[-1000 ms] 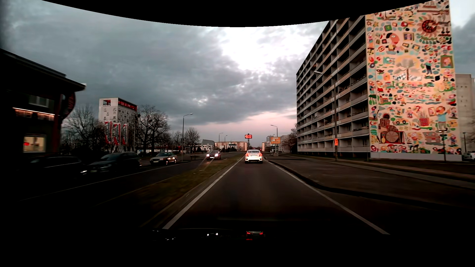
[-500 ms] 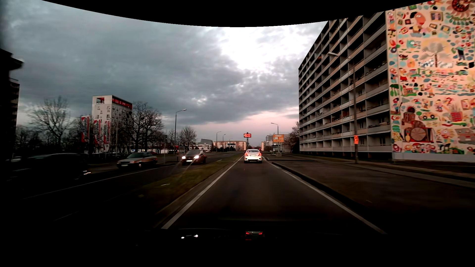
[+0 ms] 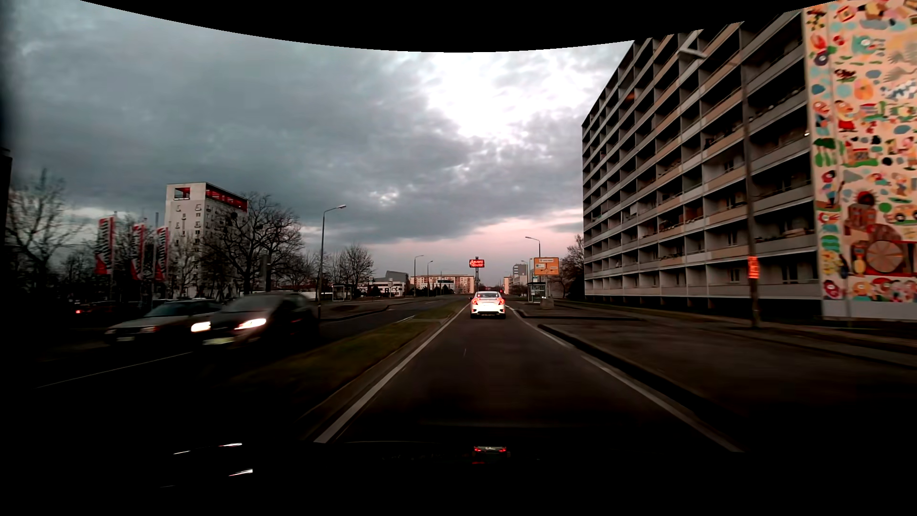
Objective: Follow the waypoints while adhering to traffic rules and regulations
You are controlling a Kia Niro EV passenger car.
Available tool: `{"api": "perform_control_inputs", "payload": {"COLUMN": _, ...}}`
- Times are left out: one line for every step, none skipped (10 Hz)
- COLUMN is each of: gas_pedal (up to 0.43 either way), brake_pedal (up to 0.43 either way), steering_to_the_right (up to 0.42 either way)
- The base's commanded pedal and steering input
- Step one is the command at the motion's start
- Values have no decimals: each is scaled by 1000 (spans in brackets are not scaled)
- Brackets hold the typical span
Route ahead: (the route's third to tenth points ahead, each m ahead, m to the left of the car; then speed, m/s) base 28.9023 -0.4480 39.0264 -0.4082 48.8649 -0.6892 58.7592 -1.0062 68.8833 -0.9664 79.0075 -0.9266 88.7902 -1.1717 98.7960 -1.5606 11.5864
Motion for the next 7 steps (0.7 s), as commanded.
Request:
{"api": "perform_control_inputs", "payload": {"gas_pedal": 67, "brake_pedal": 0, "steering_to_the_right": 1}}
{"api": "perform_control_inputs", "payload": {"gas_pedal": 67, "brake_pedal": 0, "steering_to_the_right": 1}}
{"api": "perform_control_inputs", "payload": {"gas_pedal": 59, "brake_pedal": 0, "steering_to_the_right": 1}}
{"api": "perform_control_inputs", "payload": {"gas_pedal": 59, "brake_pedal": 0, "steering_to_the_right": 1}}
{"api": "perform_control_inputs", "payload": {"gas_pedal": 59, "brake_pedal": 0, "steering_to_the_right": 0}}
{"api": "perform_control_inputs", "payload": {"gas_pedal": 59, "brake_pedal": 0, "steering_to_the_right": 0}}
{"api": "perform_control_inputs", "payload": {"gas_pedal": 47, "brake_pedal": 0, "steering_to_the_right": 0}}
